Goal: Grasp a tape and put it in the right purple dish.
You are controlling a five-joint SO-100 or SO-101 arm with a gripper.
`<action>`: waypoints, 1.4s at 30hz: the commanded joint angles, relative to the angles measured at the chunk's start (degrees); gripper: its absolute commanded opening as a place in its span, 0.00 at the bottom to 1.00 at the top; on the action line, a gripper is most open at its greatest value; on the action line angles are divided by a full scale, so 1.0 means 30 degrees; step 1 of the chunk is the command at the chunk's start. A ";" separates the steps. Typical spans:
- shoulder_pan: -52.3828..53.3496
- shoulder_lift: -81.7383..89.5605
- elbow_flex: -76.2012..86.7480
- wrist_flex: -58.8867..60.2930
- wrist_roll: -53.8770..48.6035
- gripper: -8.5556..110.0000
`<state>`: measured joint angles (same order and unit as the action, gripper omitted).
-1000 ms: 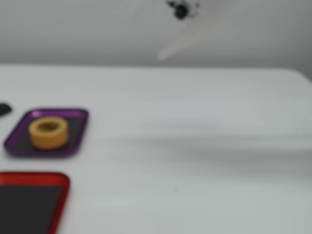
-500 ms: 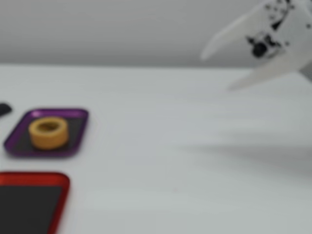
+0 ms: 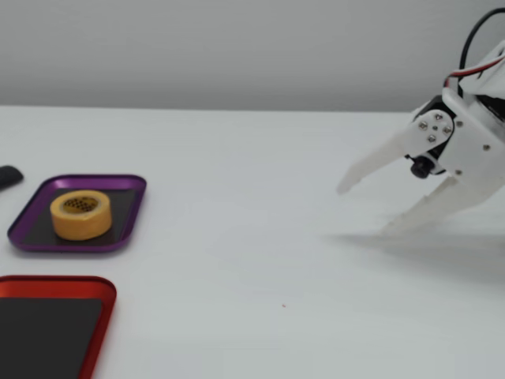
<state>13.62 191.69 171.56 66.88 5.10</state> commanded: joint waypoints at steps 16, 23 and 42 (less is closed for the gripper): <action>-0.1846 0.1025 0.0381 0.1758 -0.1582 0.07; -0.1816 0.1025 0.0557 0.1729 -0.1523 0.07; -0.1816 0.1025 0.0557 0.1729 -0.1553 0.07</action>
<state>8.09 191.69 172.97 71.81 0.79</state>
